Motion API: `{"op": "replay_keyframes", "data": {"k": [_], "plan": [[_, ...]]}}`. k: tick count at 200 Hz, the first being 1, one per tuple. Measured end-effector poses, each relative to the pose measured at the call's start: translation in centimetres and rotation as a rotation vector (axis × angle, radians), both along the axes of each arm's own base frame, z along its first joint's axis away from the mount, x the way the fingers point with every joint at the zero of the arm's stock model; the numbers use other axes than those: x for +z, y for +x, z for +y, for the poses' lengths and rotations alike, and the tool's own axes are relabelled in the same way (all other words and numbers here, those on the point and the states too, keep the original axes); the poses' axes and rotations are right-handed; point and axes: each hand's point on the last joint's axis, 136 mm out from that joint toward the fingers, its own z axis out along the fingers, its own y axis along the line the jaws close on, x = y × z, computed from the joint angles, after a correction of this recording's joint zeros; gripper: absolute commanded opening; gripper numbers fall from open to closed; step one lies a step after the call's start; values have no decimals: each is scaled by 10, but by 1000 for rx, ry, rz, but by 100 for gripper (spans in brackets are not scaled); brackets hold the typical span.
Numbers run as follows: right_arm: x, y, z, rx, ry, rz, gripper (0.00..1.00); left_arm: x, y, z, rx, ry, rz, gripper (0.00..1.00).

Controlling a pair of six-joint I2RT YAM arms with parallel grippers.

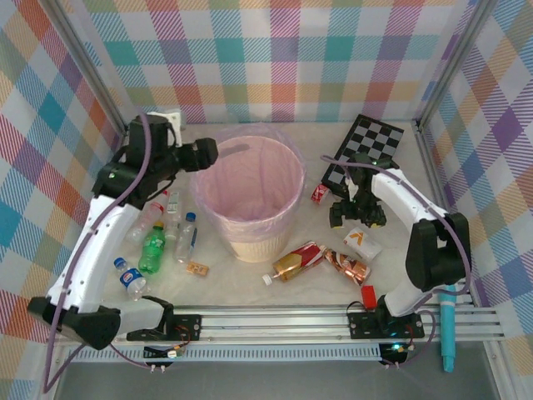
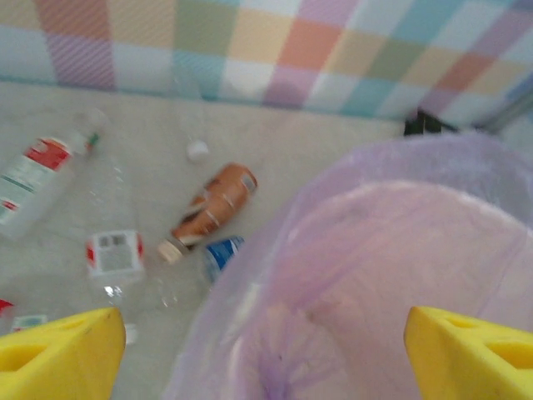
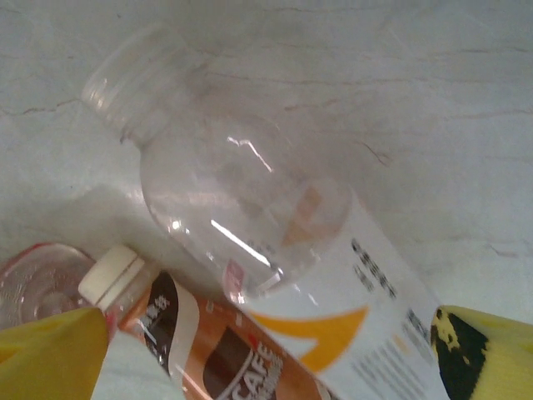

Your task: Put the plastic bottles in the bin

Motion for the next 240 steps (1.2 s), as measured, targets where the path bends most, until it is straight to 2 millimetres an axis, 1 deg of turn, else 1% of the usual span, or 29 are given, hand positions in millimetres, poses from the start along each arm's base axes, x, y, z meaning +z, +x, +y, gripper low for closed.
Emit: {"op": "replay_keyframes", "data": {"k": [18,32,65,87,102,119,154,189,218,240], "plan": [[-10,4,4,6,17,10,99,-23,2,-9,-29,18,77,83],[-18,9,7,11,22,13,99,-35,3,-10,-35,23,111,81],[-39,14,7,24,9,47,99,-52,1,-14,-41,10,150,78],[-46,19,6,35,-1,43,100,-62,-1,-15,-37,-4,180,78],[-49,22,6,40,-6,36,97,-64,0,-15,-32,-12,184,78],[-52,25,5,49,-13,27,90,-63,3,-16,-25,-24,173,78],[-55,30,2,72,-36,11,77,-67,5,-16,-14,-26,171,80],[-54,31,-1,92,-54,8,70,-66,7,-14,0,-22,164,81],[-47,35,-3,106,-66,-3,64,-64,10,-14,9,-33,151,81],[-33,38,-4,116,-69,-34,62,-63,11,-13,20,-36,149,82]]}}
